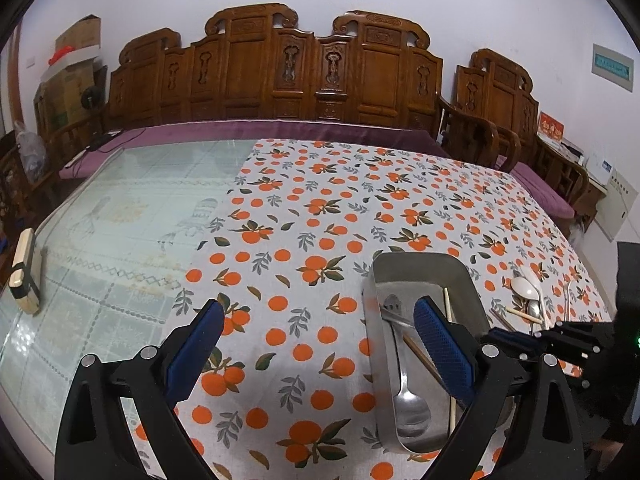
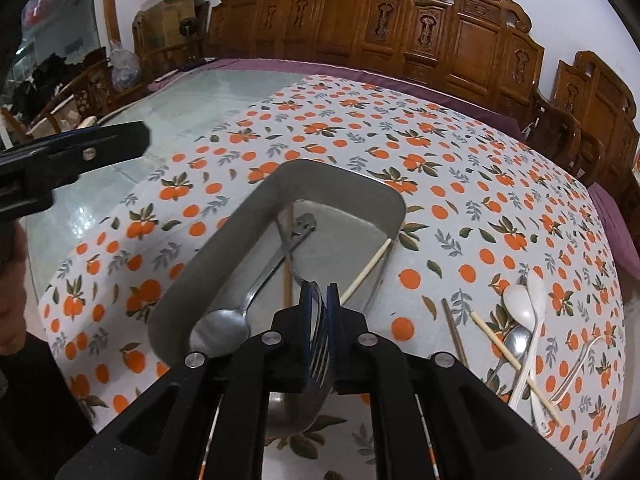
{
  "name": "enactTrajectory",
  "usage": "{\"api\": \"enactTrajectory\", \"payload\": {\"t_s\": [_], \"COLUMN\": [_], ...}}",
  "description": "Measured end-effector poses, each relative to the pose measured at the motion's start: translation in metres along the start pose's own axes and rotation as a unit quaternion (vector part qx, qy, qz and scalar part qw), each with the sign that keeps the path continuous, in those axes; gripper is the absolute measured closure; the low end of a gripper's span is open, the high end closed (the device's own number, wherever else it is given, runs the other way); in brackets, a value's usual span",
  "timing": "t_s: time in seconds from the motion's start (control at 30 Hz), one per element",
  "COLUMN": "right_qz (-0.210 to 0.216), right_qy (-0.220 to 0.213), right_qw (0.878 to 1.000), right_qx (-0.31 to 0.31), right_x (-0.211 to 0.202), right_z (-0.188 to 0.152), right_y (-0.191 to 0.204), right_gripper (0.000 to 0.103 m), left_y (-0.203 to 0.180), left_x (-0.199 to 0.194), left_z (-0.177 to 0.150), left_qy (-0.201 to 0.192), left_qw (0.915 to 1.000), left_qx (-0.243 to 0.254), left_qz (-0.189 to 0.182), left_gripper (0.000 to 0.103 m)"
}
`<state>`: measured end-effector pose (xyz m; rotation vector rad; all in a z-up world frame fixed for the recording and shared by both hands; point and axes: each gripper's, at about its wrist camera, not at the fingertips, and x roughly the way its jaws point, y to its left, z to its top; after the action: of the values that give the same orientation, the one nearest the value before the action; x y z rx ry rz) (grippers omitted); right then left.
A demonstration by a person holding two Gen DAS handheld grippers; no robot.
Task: Organize utensils
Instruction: 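Lower the steel fork into the tray and open the right tool, then move the right tool back to the pile and grasp a dark chopstick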
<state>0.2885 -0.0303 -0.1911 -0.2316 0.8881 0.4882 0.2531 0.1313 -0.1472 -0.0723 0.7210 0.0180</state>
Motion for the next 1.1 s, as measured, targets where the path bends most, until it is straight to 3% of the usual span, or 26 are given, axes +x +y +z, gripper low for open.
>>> {"api": "enactTrajectory", "payload": {"t_s": [0.33,0.67,0.87,1.1], "right_qz": [0.045,0.081,0.077,0.024], "right_qy": [0.017,0.017,-0.026,-0.044], "right_qw": [0.999,0.996,0.996,0.998], "right_qx": [0.022,0.018,0.033,0.042], "right_x": [0.007,0.013,-0.021,-0.059], "right_z": [-0.016,-0.017,-0.013,-0.035], "right_y": [0.009,0.018,-0.018,-0.094], "right_gripper": [0.089,0.094,0.094,0.094], "left_y": [0.0,0.0,-0.003,-0.029], "left_x": [0.0,0.0,0.0,-0.003], "left_z": [0.0,0.0,-0.001,-0.004], "left_qy": [0.0,0.0,0.001,-0.001], "left_qw": [1.0,1.0,1.0,0.9995], "left_qx": [0.0,0.0,-0.002,0.017], "left_qz": [0.0,0.0,-0.01,-0.028], "left_gripper": [0.011,0.011,0.011,0.011]}}
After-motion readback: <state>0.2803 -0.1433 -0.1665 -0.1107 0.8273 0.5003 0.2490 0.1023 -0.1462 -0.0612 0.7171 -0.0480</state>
